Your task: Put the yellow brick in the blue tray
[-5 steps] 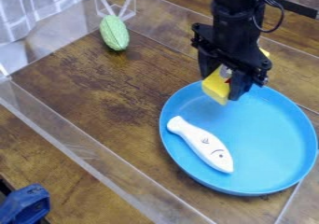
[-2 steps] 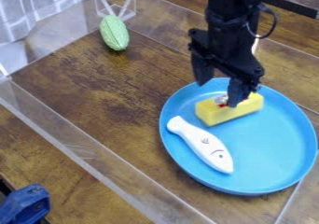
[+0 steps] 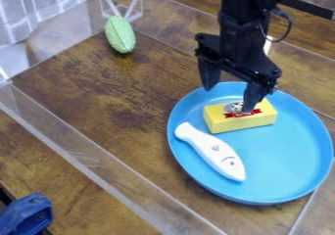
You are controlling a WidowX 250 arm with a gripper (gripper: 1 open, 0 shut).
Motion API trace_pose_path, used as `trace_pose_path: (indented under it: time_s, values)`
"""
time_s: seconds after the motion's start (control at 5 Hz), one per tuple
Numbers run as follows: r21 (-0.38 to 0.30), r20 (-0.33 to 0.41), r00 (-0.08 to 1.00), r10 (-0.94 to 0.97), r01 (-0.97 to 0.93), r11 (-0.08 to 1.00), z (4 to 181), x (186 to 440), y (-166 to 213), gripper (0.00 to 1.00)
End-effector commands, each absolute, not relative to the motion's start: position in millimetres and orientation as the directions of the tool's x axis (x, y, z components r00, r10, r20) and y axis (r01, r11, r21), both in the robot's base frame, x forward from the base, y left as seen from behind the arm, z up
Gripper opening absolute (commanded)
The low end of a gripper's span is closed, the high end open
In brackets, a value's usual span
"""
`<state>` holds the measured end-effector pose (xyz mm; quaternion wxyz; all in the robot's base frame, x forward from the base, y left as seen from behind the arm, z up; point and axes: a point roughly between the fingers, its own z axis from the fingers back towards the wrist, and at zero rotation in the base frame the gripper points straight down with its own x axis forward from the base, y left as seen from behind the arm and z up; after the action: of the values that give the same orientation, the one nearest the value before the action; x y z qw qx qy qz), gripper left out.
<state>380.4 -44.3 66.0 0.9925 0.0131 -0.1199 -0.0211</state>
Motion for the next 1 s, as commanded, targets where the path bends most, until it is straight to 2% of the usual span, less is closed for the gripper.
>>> trace_pose_path:
  time_s: [0.0, 0.2, 0.4, 0.6, 0.8]
  values:
    - [0.015, 0.296, 0.954, -0.049, 0.046, 0.999, 68.0, 390, -40, 1.0]
    - [0.012, 0.283, 0.954, -0.097, 0.097, 0.995, 43.2, 388, -48, 1.0]
    - [0.017, 0.27, 0.957, -0.107, 0.106, 0.994, 30.8, 392, -44, 1.0]
    - [0.023, 0.261, 0.96, -0.098, 0.095, 0.995, 25.9, 397, -37, 0.0]
    - [0.041, 0.246, 0.965, -0.088, 0.08, 0.996, 32.8, 397, -24, 0.0]
